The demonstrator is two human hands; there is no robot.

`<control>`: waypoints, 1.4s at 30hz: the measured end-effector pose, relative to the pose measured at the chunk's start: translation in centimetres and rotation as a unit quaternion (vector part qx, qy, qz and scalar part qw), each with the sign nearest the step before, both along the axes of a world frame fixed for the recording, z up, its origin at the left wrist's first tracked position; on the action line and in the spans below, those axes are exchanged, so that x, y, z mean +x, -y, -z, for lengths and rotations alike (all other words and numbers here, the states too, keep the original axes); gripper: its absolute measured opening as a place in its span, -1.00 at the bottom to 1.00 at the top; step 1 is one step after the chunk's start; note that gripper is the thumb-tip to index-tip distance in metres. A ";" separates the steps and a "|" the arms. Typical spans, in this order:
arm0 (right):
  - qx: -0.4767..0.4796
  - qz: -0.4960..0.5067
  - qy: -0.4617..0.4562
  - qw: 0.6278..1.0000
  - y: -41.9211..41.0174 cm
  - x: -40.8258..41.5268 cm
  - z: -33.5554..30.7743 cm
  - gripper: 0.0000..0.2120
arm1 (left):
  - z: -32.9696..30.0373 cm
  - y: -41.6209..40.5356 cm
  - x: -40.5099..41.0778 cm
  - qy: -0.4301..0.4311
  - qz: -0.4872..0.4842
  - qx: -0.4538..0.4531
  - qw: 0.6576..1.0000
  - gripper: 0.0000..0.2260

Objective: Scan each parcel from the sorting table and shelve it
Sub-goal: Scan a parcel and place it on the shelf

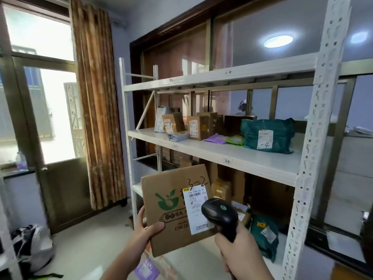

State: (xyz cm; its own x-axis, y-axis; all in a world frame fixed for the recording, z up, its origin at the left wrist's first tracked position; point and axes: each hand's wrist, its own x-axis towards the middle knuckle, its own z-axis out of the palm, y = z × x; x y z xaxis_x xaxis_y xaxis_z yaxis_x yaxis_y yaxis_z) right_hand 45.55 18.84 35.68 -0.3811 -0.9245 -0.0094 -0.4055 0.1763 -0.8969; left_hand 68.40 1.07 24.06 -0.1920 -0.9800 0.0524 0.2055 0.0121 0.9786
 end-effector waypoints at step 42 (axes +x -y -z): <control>-0.117 -0.162 0.016 0.980 46.5 19.8 -3.1 -0.89 | -4.6 40.7 24.1 0.045 -0.117 -0.052 0.991 0.32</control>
State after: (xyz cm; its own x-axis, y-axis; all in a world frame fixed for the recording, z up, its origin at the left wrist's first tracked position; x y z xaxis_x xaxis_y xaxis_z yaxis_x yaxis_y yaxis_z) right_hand 65.34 -27.68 38.78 -0.0697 -0.9751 0.2105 -0.3779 -0.1694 -0.9102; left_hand 92.50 -39.64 28.68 0.0319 -0.9885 0.1477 0.0980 0.1501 0.9838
